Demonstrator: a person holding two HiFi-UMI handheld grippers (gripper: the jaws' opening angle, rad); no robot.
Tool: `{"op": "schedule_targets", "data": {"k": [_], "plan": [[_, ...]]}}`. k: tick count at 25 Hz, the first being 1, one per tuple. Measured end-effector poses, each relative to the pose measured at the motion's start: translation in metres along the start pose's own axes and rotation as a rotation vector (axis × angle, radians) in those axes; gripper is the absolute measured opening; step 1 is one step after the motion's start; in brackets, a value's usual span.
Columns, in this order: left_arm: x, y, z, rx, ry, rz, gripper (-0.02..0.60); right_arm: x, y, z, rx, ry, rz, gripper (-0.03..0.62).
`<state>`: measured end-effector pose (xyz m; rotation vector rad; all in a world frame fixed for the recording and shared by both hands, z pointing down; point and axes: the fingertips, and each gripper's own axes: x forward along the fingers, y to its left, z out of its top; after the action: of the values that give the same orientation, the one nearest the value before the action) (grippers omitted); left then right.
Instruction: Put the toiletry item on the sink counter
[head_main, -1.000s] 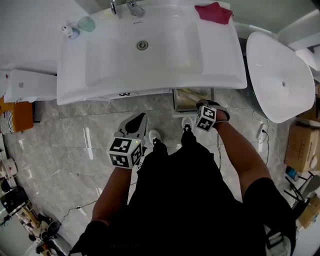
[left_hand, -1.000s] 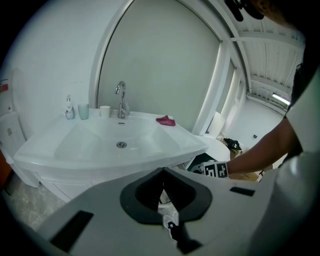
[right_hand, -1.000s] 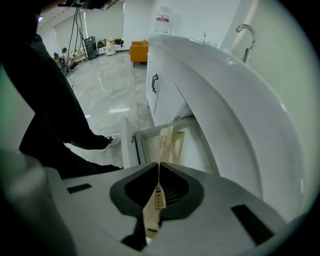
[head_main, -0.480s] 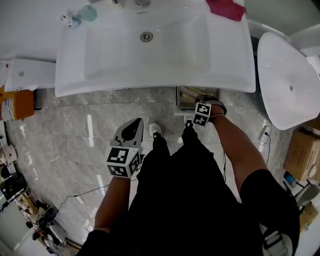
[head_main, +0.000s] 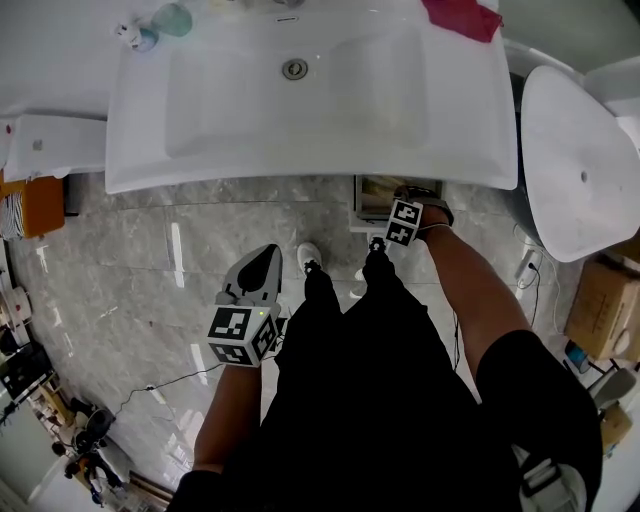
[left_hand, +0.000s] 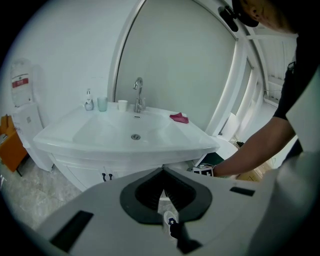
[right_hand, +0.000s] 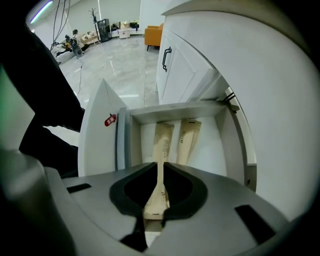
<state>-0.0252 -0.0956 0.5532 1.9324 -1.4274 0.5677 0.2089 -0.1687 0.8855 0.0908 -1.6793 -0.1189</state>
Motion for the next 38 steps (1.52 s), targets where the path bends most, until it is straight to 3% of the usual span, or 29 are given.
{"op": "schedule_targets", "data": {"k": [13, 20, 25, 33, 38], "plan": [[0.000, 0.000, 0.022, 0.076, -0.048, -0.098, 0.006, -0.042, 0.009, 0.009, 0.123, -0.008, -0.054, 0.015], [-0.010, -0.002, 0.029, 0.129, -0.070, -0.160, 0.006, -0.094, 0.017, 0.028, 0.252, -0.066, -0.082, 0.015], [-0.021, -0.014, 0.037, 0.172, -0.100, -0.213, 0.006, -0.161, 0.015, 0.061, 0.396, -0.219, -0.102, 0.015], [-0.040, -0.010, 0.051, 0.193, -0.147, -0.247, 0.006, -0.291, -0.004, 0.110, 0.602, -0.504, -0.238, 0.015], [-0.056, -0.013, 0.061, 0.220, -0.182, -0.277, 0.006, -0.361, -0.010, 0.131, 0.757, -0.747, -0.321, 0.015]]}}
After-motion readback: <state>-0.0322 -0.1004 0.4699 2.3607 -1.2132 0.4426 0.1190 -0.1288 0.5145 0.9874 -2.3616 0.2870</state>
